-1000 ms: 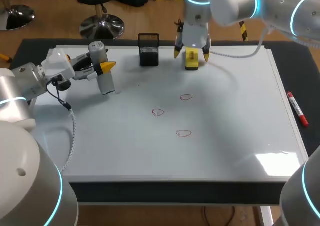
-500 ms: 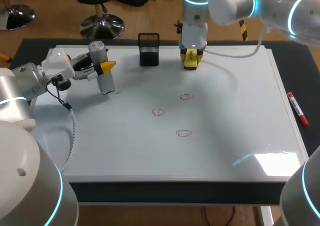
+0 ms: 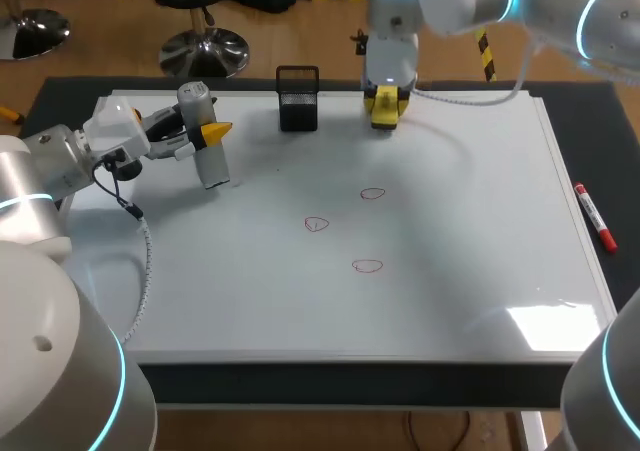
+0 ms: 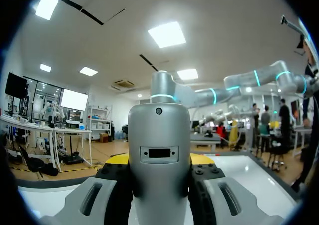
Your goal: Pick up the inspection probe, press it on each red-marked spot on the whiteboard one by one, put down the probe, pick up the eraser, and wipe off all the red marks.
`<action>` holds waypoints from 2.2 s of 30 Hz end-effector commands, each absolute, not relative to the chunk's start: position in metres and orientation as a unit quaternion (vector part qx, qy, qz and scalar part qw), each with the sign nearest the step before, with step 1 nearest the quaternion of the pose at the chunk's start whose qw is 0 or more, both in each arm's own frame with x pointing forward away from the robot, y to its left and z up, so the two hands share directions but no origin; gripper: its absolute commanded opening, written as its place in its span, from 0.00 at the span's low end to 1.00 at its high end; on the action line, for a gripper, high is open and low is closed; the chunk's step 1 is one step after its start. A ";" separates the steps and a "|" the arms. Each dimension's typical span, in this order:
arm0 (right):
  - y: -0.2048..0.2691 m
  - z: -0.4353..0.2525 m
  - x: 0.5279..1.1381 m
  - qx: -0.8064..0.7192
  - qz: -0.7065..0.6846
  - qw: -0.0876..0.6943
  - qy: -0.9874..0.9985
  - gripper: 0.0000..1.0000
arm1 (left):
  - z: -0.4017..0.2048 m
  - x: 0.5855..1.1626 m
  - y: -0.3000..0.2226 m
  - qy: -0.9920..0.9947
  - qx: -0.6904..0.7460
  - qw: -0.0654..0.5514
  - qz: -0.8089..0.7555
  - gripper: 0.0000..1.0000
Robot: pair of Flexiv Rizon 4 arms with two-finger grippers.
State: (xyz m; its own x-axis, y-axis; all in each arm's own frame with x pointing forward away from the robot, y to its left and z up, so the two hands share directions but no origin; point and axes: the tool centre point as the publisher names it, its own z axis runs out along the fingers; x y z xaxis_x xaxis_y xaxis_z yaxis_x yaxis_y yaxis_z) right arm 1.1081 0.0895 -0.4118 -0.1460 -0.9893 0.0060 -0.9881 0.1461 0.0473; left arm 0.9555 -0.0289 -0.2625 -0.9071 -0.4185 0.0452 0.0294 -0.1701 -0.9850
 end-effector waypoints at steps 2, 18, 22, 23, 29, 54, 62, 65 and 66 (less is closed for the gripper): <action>0.079 -0.390 1.111 0.649 -0.008 0.014 -0.761 0.00 | -0.262 0.955 -0.029 0.626 -0.155 0.151 -0.749 0.00; 0.039 -0.349 1.110 0.597 -0.007 -0.002 -0.802 0.00 | -0.262 0.955 -0.029 0.626 -0.155 0.151 -0.749 0.00; 0.022 -0.339 1.107 0.573 -0.010 -0.008 -0.820 0.00 | -0.262 0.955 -0.029 0.626 -0.155 0.151 -0.749 0.00; 0.017 -0.337 1.107 0.561 -0.015 -0.010 -0.828 0.00 | -0.262 0.955 -0.029 0.626 -0.155 0.151 -0.749 0.00; -0.013 -0.324 1.104 0.507 -0.018 -0.029 -0.861 0.00 | -0.262 0.955 -0.029 0.626 -0.155 0.151 -0.749 0.00; -0.122 -0.322 1.055 0.363 -0.032 -0.028 -0.931 0.00 | -0.262 0.955 -0.029 0.626 -0.155 0.151 -0.749 0.00; -0.140 -0.322 1.053 0.352 -0.038 -0.027 -0.935 0.00 | -0.262 0.955 -0.029 0.626 -0.155 0.151 -0.749 0.00; -0.143 -0.323 1.054 0.352 -0.041 -0.025 -0.935 0.00 | -0.262 0.955 -0.029 0.626 -0.155 0.151 -0.749 0.00; -0.144 -0.323 1.054 0.351 -0.042 -0.025 -0.935 0.00 | -0.262 0.955 -0.029 0.626 -0.155 0.151 -0.749 0.00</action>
